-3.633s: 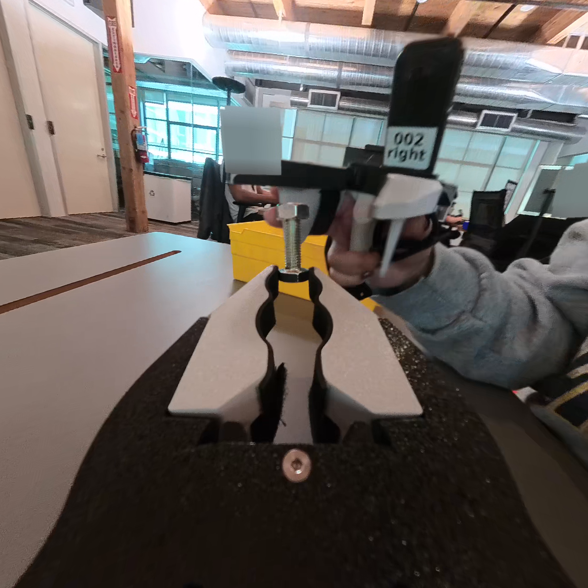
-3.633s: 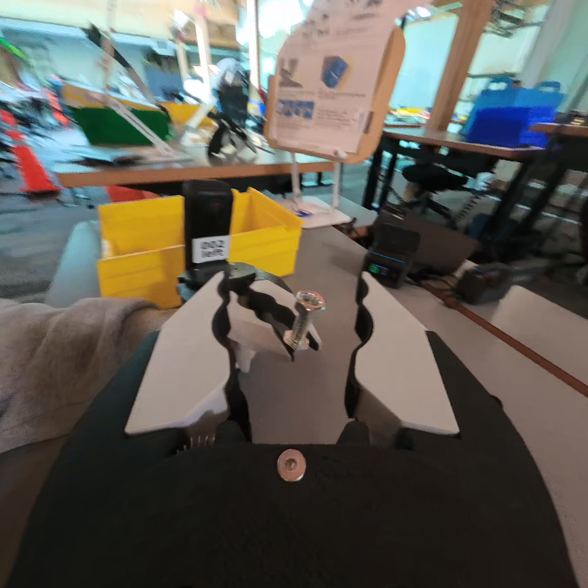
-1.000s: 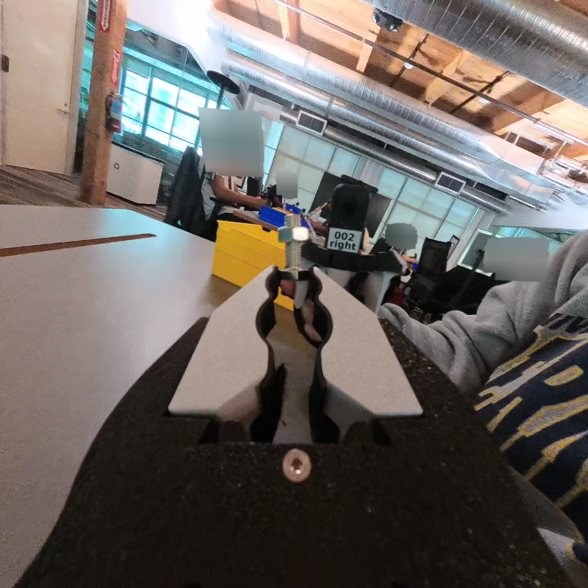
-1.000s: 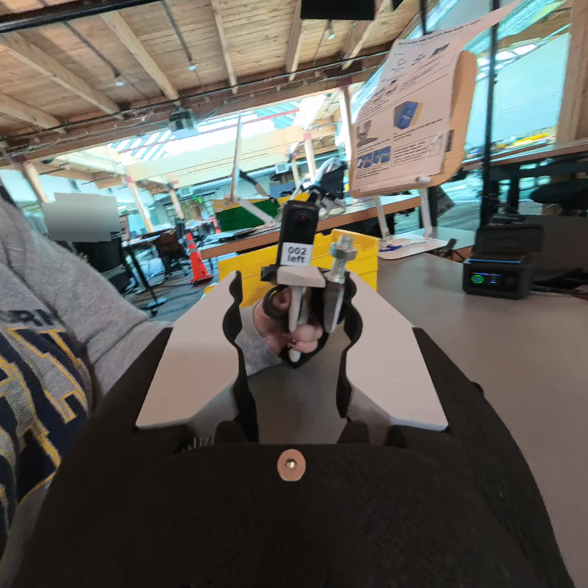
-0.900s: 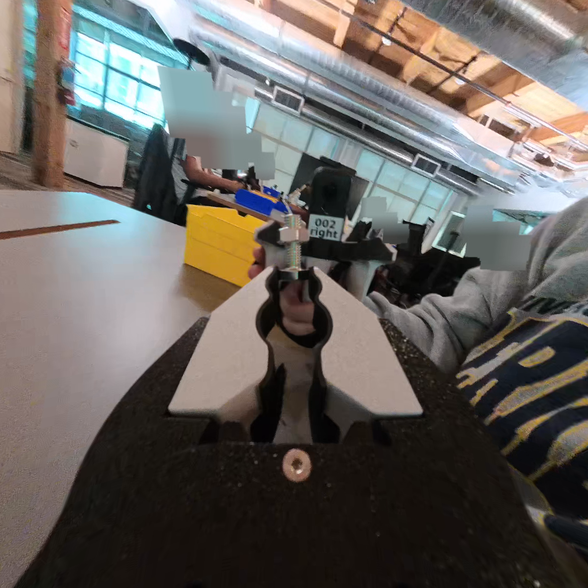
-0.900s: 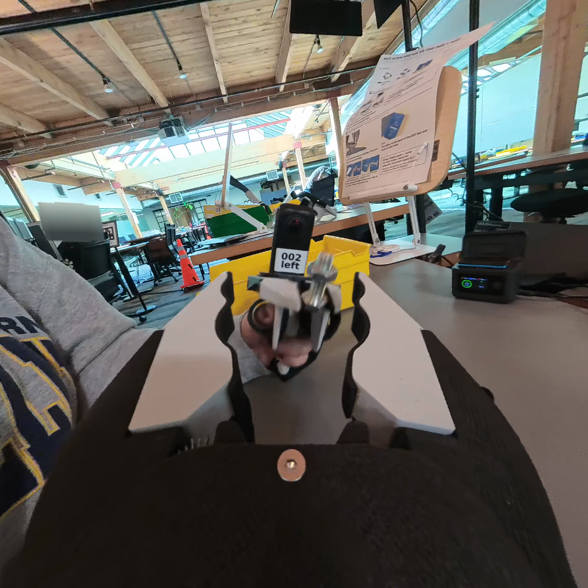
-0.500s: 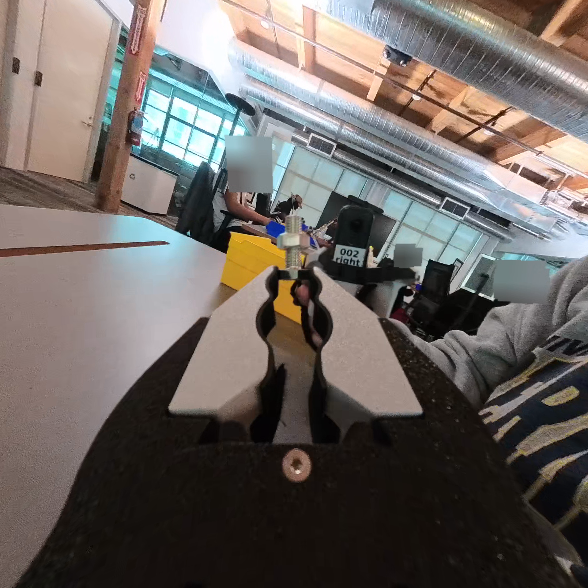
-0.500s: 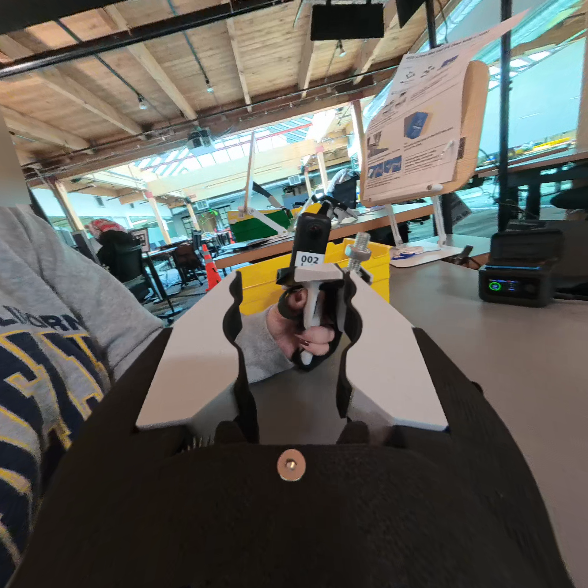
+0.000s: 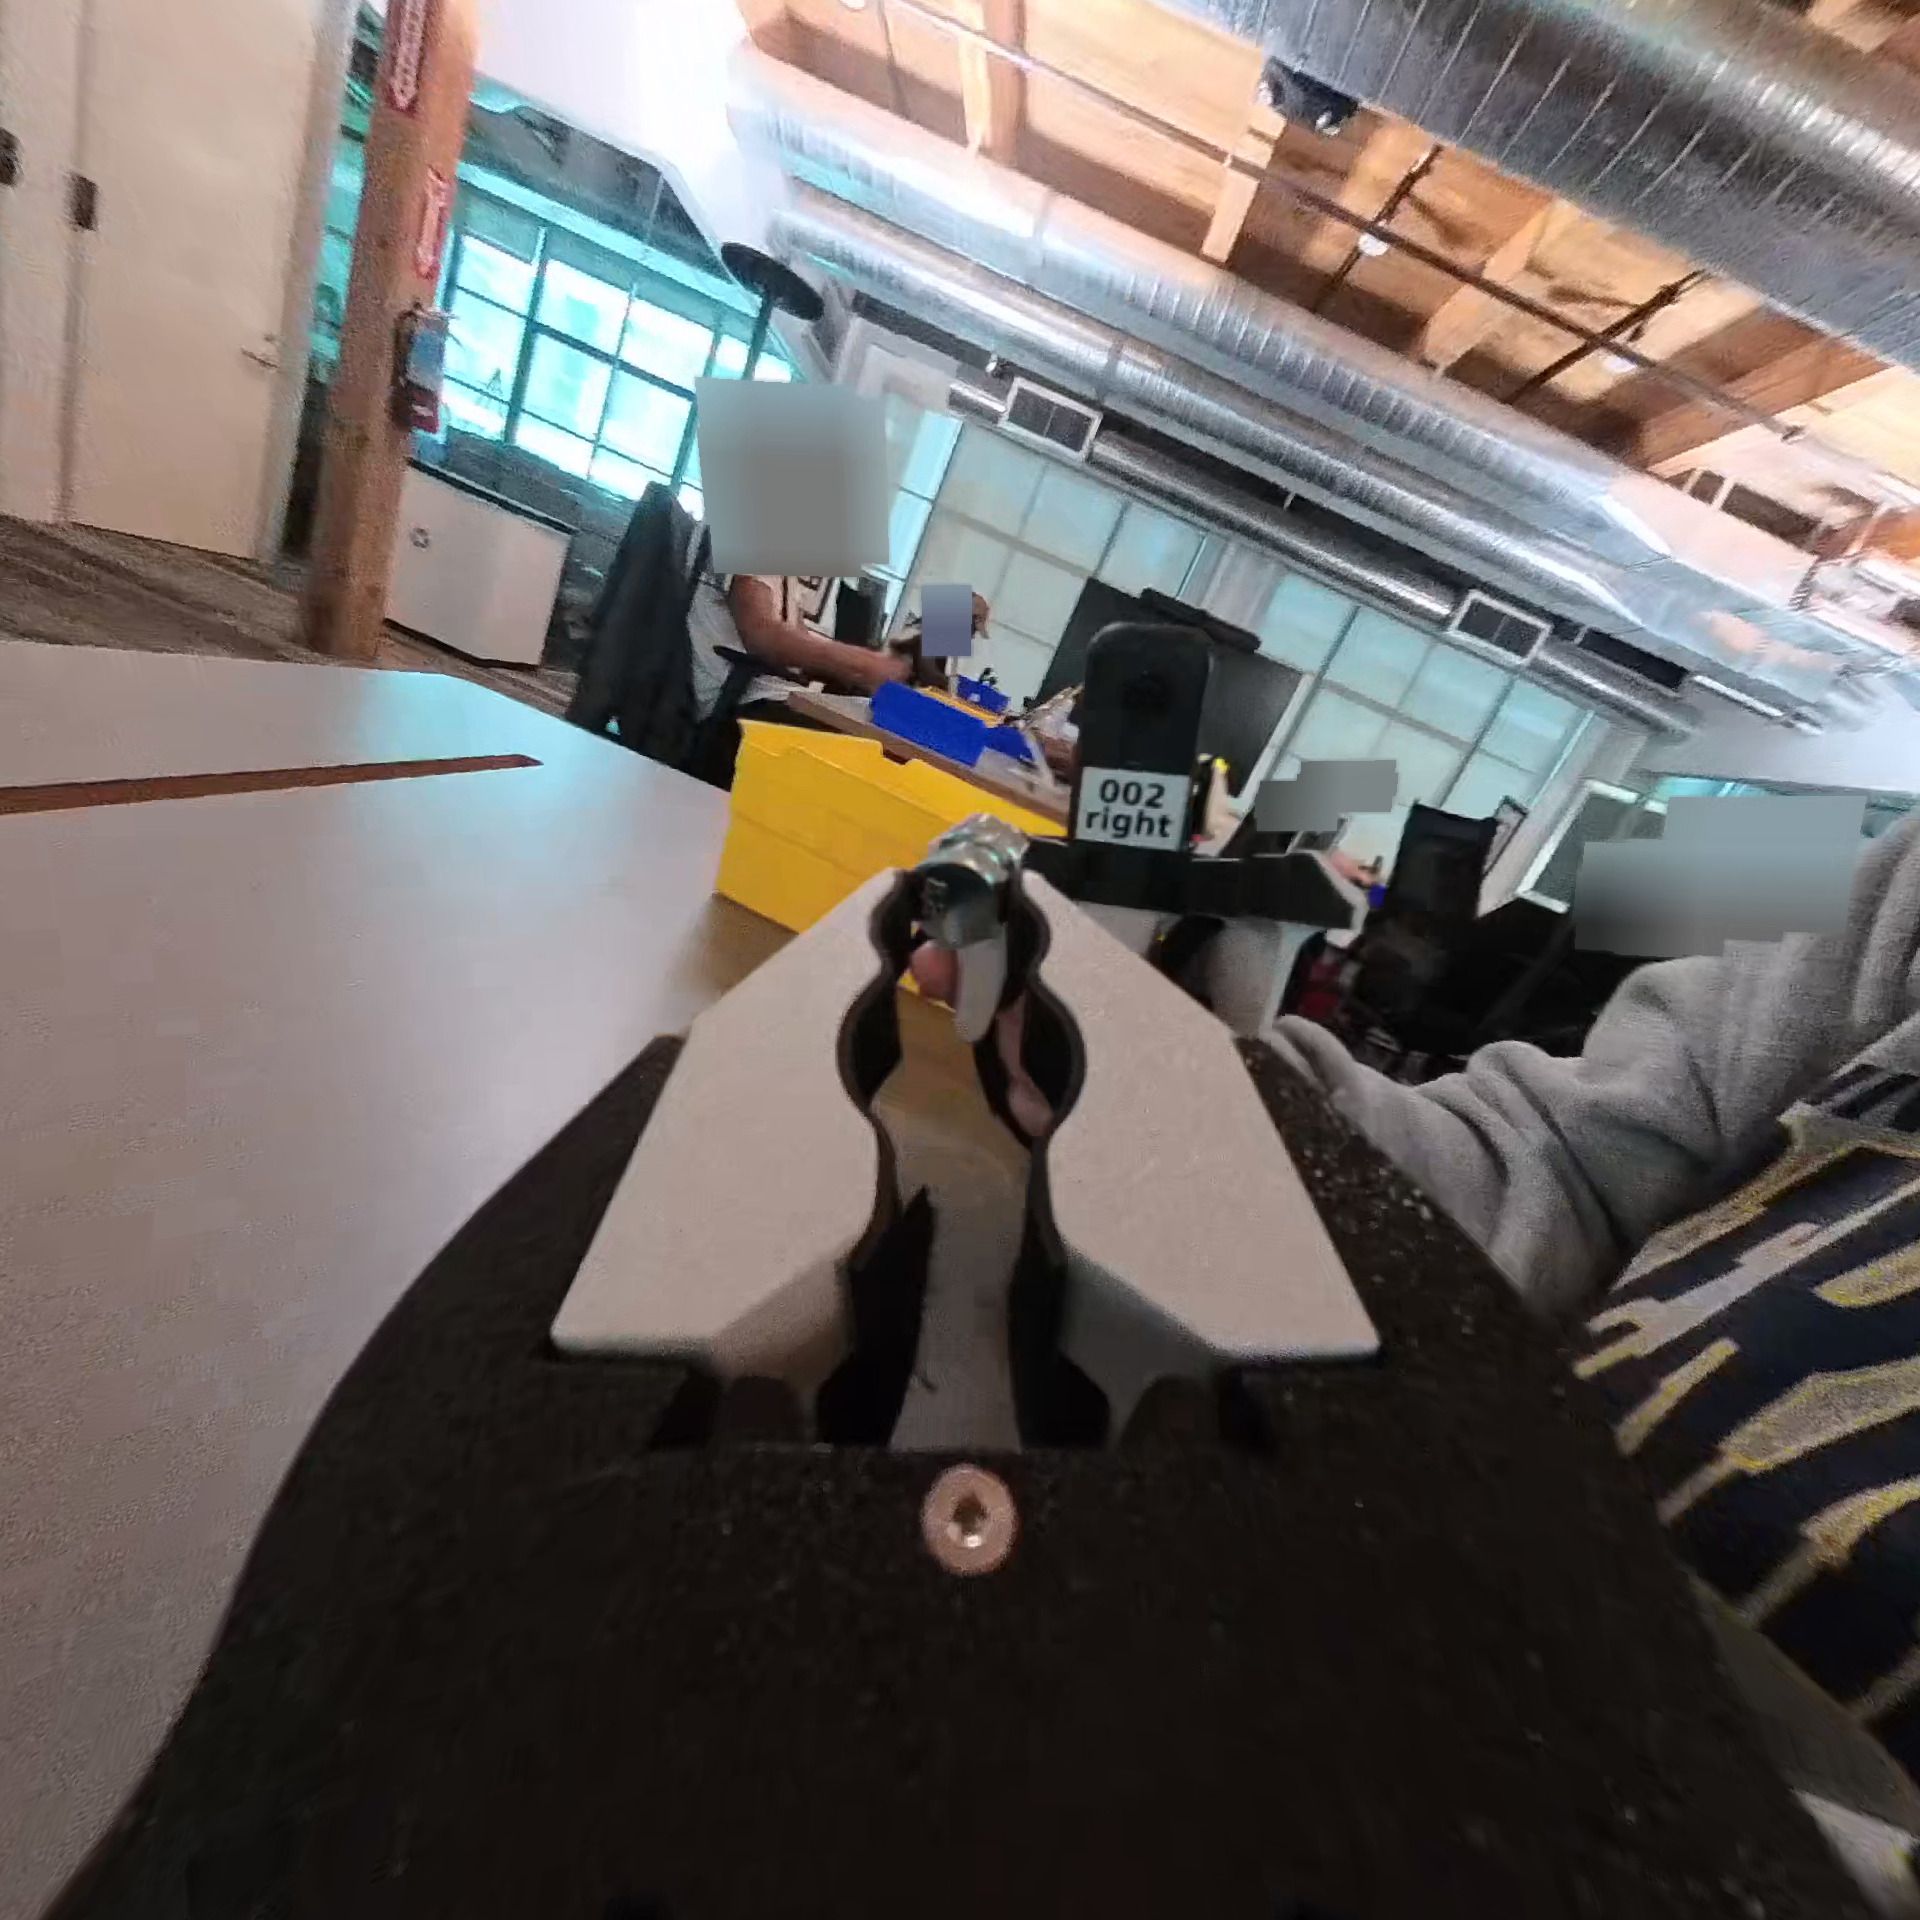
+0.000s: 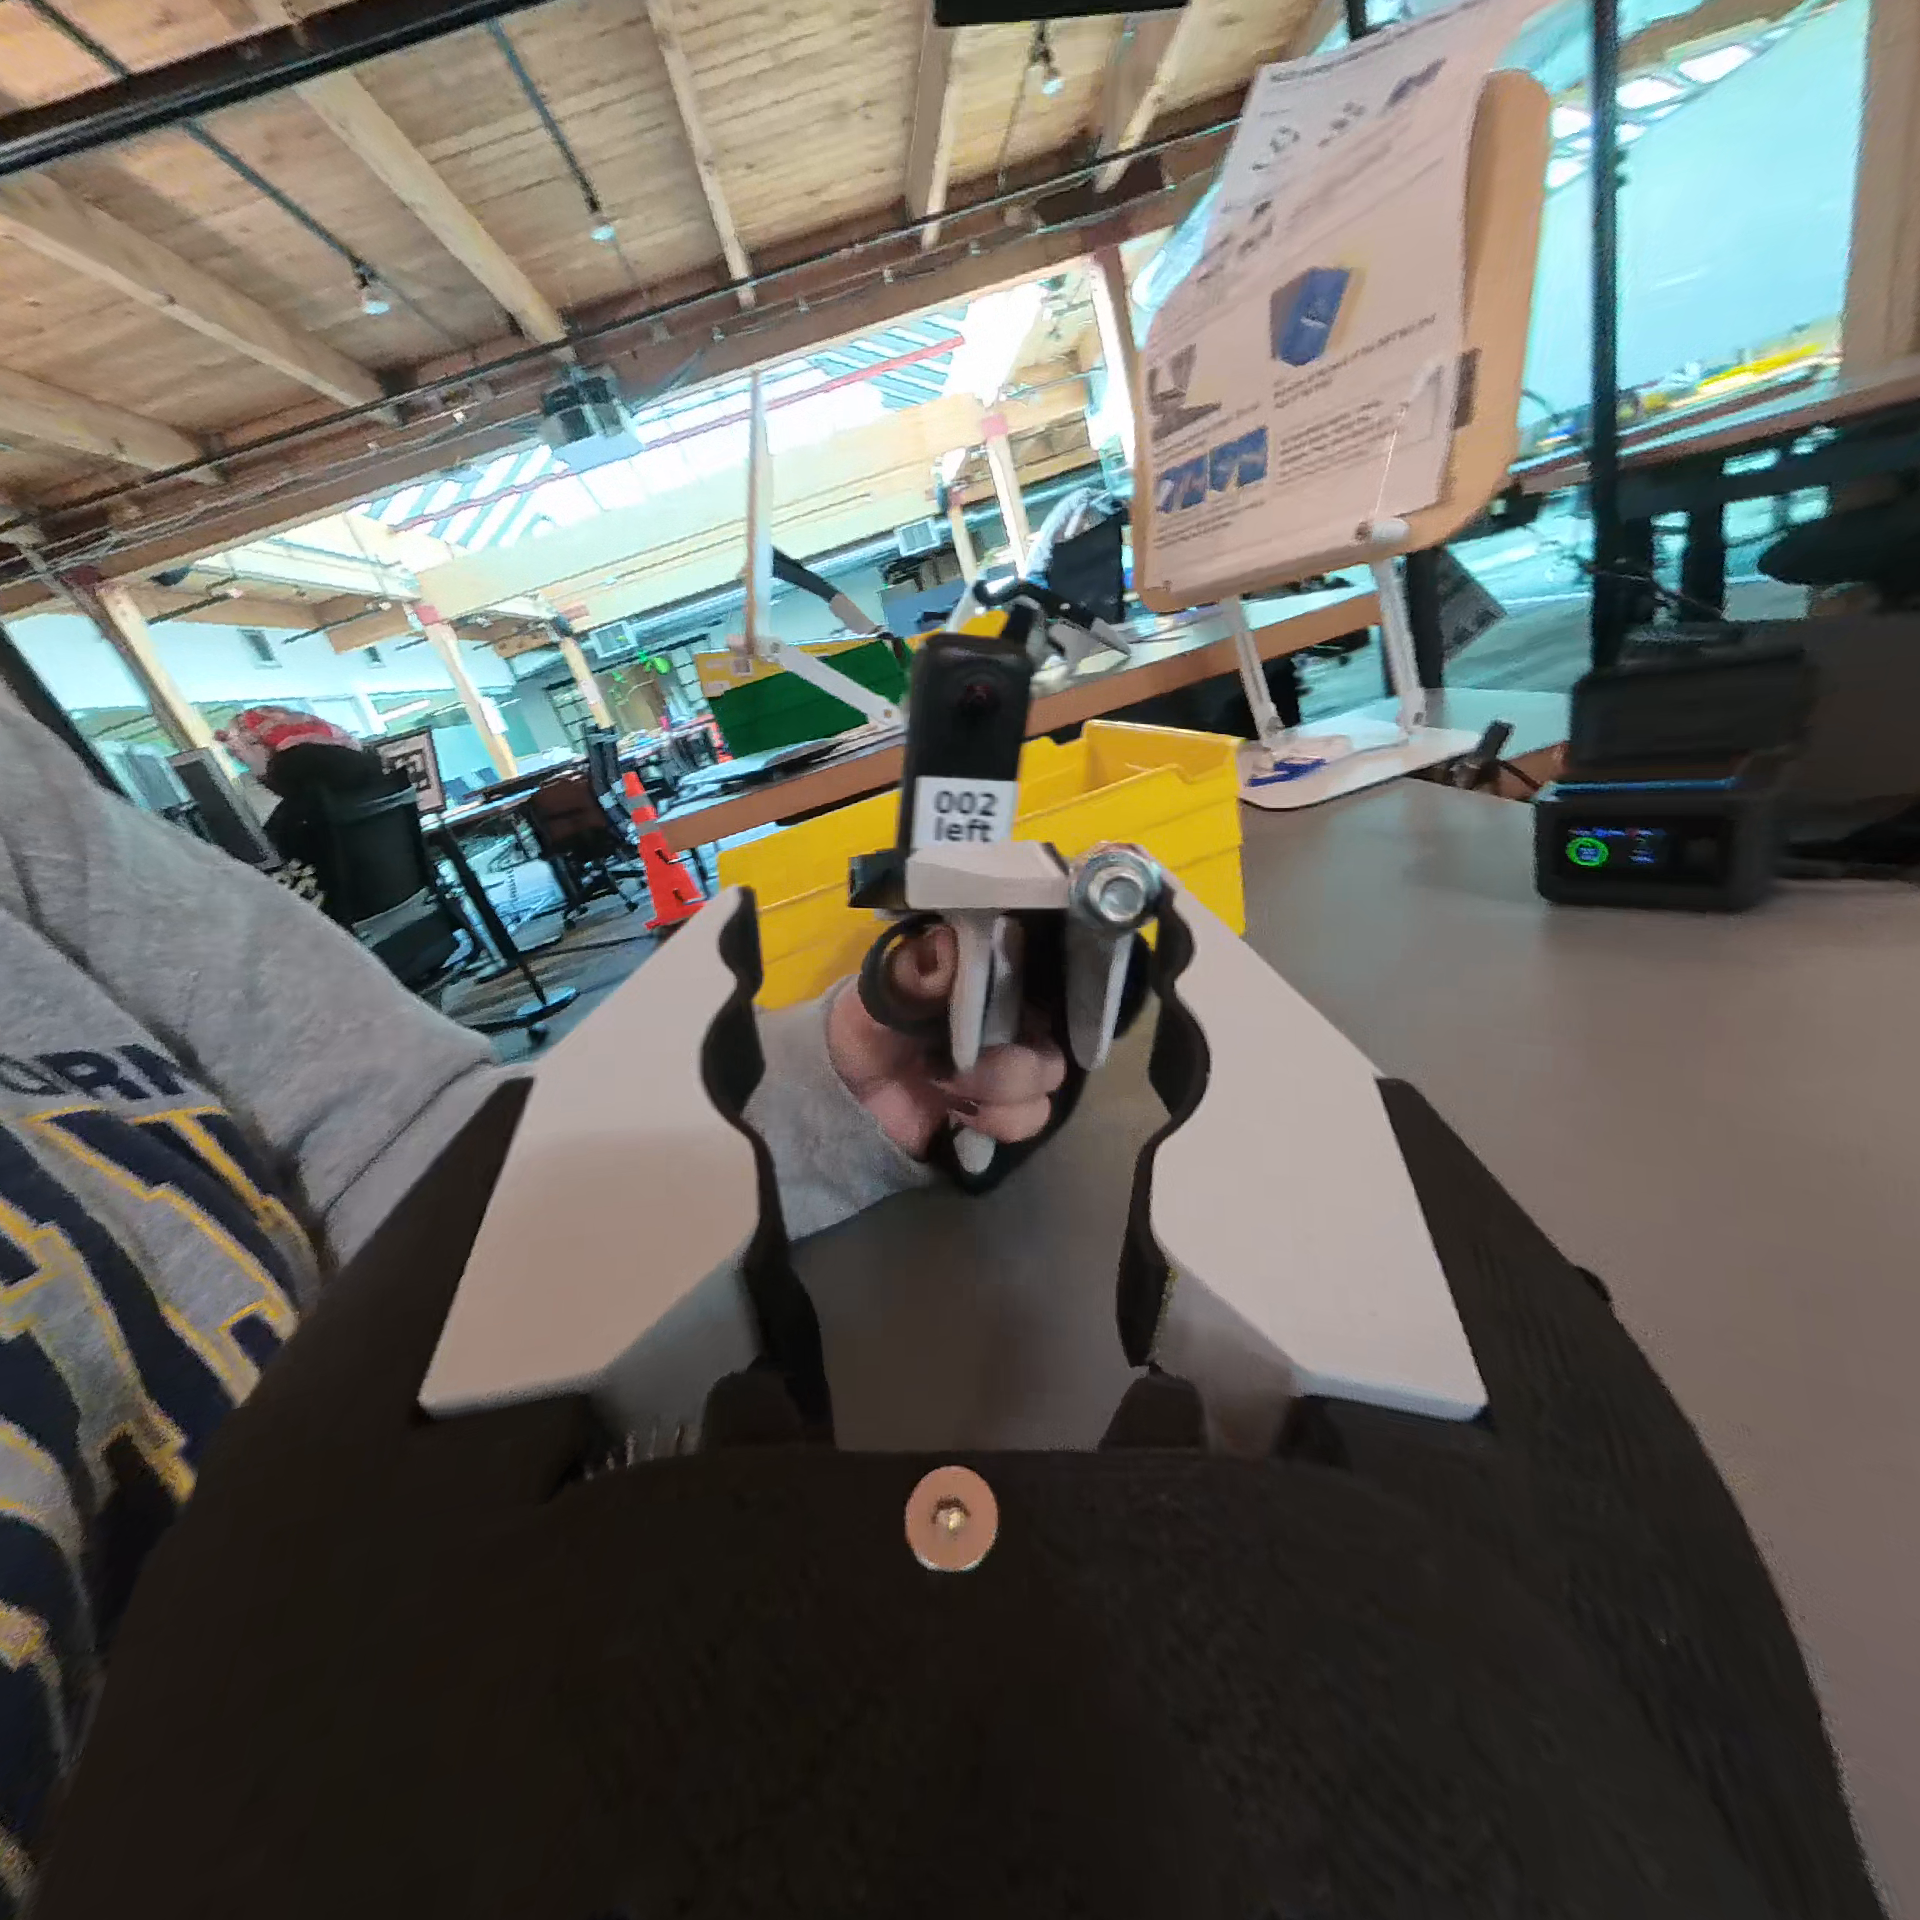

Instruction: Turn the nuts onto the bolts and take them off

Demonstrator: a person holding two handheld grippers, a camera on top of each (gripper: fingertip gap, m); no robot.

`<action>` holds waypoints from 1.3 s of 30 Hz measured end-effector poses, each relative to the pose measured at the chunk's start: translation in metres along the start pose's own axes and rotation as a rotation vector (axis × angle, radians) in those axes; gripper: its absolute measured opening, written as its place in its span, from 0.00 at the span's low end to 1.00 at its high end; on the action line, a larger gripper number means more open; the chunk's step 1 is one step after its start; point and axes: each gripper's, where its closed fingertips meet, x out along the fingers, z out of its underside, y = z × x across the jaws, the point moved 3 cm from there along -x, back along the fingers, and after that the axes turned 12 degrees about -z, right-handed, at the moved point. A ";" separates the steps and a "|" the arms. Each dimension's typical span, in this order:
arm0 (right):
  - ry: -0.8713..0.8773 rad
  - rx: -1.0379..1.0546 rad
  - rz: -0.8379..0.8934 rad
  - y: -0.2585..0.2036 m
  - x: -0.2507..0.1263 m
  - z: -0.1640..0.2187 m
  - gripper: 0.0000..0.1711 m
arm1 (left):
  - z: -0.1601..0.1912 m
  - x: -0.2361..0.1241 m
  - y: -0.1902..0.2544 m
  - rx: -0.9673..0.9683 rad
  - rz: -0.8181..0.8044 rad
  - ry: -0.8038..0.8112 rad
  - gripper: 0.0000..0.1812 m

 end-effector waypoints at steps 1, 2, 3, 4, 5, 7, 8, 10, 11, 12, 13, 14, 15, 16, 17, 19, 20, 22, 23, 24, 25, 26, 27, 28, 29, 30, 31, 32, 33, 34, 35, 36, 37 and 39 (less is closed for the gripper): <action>0.014 -0.004 0.021 0.003 -0.002 -0.001 0.39 | 0.001 0.000 0.000 0.019 -0.009 -0.008 0.08; 0.034 -0.010 0.031 0.003 -0.002 -0.003 0.38 | 0.002 0.001 0.002 0.024 0.000 -0.019 0.08; 0.042 -0.013 0.039 0.004 -0.002 -0.004 0.36 | 0.004 0.003 0.003 0.025 0.008 -0.025 0.08; 0.037 -0.013 0.059 0.006 -0.003 -0.003 0.36 | 0.006 0.005 0.005 0.027 0.018 -0.030 0.08; 0.029 -0.018 0.083 0.009 -0.004 -0.002 0.34 | 0.008 0.007 0.008 0.032 0.035 -0.036 0.08; 0.044 -0.033 0.110 0.011 -0.008 -0.004 0.25 | 0.008 0.008 0.012 0.037 0.058 -0.025 0.08; 0.063 -0.038 0.112 0.011 -0.010 -0.006 0.20 | 0.007 0.008 0.013 0.029 0.072 -0.017 0.08; 0.074 -0.038 0.117 0.012 -0.014 -0.008 0.16 | 0.005 0.006 0.014 0.017 0.083 0.000 0.08; 0.066 -0.038 0.110 0.011 -0.014 -0.008 0.14 | 0.004 0.006 0.014 0.010 0.090 0.007 0.08; 0.058 -0.037 0.103 0.010 -0.014 -0.007 0.13 | 0.003 0.005 0.014 0.005 0.091 0.013 0.08; 0.048 -0.041 0.098 0.009 -0.013 -0.006 0.12 | 0.002 0.005 0.013 0.004 0.090 0.021 0.08; 0.040 -0.051 0.086 0.007 -0.013 -0.006 0.09 | 0.002 0.005 0.013 0.000 0.092 0.023 0.08; 0.037 -0.056 0.087 0.006 -0.012 -0.006 0.08 | 0.002 0.004 0.013 0.000 0.096 0.027 0.08; 0.032 -0.064 0.090 0.005 -0.012 -0.007 0.06 | 0.001 0.004 0.014 -0.003 0.102 0.032 0.08; 0.017 -0.079 0.096 0.005 -0.013 -0.008 0.06 | 0.001 0.005 0.015 -0.007 0.106 0.032 0.08; -0.020 -0.118 0.118 0.001 -0.014 -0.012 0.04 | 0.002 0.006 0.016 0.008 0.102 0.039 0.09; -0.047 -0.134 0.132 -0.001 -0.014 -0.014 0.04 | 0.001 0.007 0.018 0.015 0.106 0.048 0.09; -0.091 -0.188 0.201 -0.010 -0.018 -0.026 0.04 | 0.001 0.007 0.017 0.024 0.101 0.062 0.14; -0.112 -0.226 0.244 -0.017 -0.022 -0.034 0.04 | 0.000 0.008 0.011 0.019 0.054 0.064 0.25; -0.134 -0.266 0.291 -0.026 -0.028 -0.044 0.04 | -0.002 0.008 0.006 0.023 0.015 0.066 0.30; -0.166 -0.309 0.347 -0.036 -0.037 -0.055 0.04 | -0.002 0.007 0.001 0.038 -0.025 0.069 0.34; -0.221 -0.356 0.420 -0.045 -0.050 -0.065 0.04 | -0.003 0.007 -0.004 0.054 -0.071 0.072 0.37; -0.305 -0.404 0.509 -0.052 -0.068 -0.075 0.05 | -0.004 0.006 -0.007 0.071 -0.106 0.076 0.38; -0.400 -0.441 0.607 -0.059 -0.089 -0.084 0.05 | -0.004 0.006 -0.009 0.087 -0.130 0.080 0.38; -0.505 -0.450 0.696 -0.065 -0.113 -0.091 0.05 | -0.004 0.006 -0.010 0.097 -0.151 0.081 0.38; -0.615 -0.433 0.784 -0.071 -0.137 -0.096 0.05 | -0.004 0.006 -0.011 0.106 -0.165 0.080 0.38; -0.732 -0.389 0.867 -0.076 -0.162 -0.097 0.05 | -0.003 0.007 -0.011 0.113 -0.166 0.074 0.37; -0.835 -0.315 0.944 -0.080 -0.187 -0.096 0.05 | -0.002 0.008 -0.012 0.115 -0.170 0.065 0.37; -0.922 -0.200 0.992 -0.082 -0.209 -0.091 0.05 | -0.001 0.008 -0.013 0.118 -0.178 0.059 0.37; -0.995 -0.067 1.006 -0.083 -0.228 -0.083 0.05 | 0.000 0.009 -0.013 0.123 -0.178 0.055 0.36; -1.054 0.060 1.005 -0.081 -0.245 -0.073 0.05 | 0.001 0.009 -0.012 0.125 -0.176 0.051 0.36; -1.110 0.190 0.979 -0.078 -0.259 -0.060 0.04 | 0.001 0.010 -0.012 0.126 -0.177 0.050 0.35; -1.152 0.320 0.930 -0.076 -0.270 -0.047 0.04 | 0.001 0.010 -0.012 0.128 -0.176 0.050 0.35; -1.198 0.578 0.779 -0.075 -0.281 -0.020 0.05 | 0.001 0.009 -0.012 0.132 -0.177 0.051 0.33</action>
